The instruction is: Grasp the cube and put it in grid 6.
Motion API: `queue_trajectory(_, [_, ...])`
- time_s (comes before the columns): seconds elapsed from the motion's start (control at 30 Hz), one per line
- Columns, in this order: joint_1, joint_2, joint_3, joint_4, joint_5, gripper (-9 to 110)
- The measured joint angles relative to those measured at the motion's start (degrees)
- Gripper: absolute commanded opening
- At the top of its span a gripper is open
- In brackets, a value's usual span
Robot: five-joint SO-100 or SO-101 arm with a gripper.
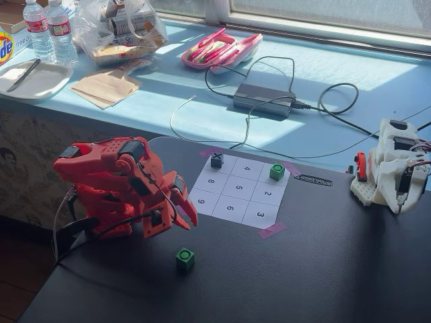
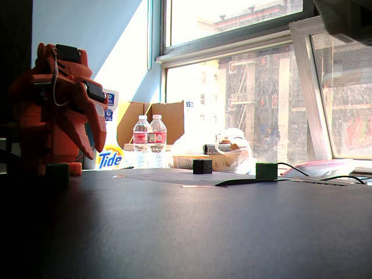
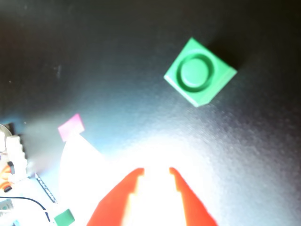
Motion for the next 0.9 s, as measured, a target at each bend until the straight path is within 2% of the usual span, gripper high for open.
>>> queue_trajectory(0.9, [-1.58, 0.00, 0.35, -0.09, -1.23, 1])
